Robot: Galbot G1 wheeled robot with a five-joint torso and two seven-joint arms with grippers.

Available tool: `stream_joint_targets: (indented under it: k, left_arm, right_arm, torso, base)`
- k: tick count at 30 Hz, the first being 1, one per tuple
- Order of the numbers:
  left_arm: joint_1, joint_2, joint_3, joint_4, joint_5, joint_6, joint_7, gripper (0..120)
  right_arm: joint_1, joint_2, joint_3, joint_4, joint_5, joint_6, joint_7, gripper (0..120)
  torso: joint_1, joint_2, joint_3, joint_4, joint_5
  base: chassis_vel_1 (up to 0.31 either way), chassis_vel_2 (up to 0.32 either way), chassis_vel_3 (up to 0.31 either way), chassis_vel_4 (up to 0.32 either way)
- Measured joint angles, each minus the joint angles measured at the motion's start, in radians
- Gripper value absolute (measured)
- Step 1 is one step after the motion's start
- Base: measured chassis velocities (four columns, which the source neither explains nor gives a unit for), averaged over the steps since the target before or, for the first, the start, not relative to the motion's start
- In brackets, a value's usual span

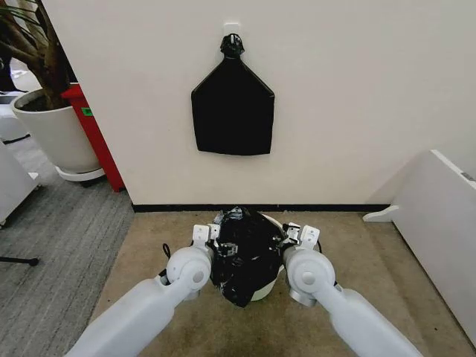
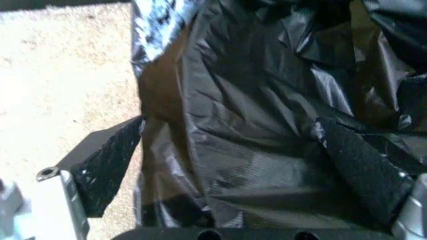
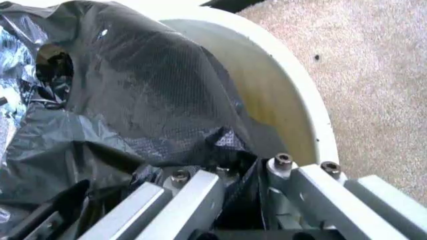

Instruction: Place the garbage bag over the trash bin.

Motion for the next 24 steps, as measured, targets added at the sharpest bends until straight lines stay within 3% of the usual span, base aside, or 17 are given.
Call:
stream_joint_targets:
  k: [15,24]
  left_arm:
    - [-0.021,-0.04,0.037,0.045,-0.035,0.024,-0.066,94]
    - [-0.024,-0.049,0.05,0.051,-0.037,0.024,-0.089,67]
  right_arm:
    - [-0.017,0.002,0.005,0.004,-0.003,0.002,-0.001,0]
    - [-0.027,0.0,0.01,0.008,-0.007,0.004,-0.002,0]
  torso:
    - [0.0,0.0,0.0,0.0,-0.0001]
    - [0.0,0.0,0.0,0.0001,-0.0001]
  base:
    - [0.0,0.0,0.0,0.0]
    - [0.0,0.0,0.0,0.0]
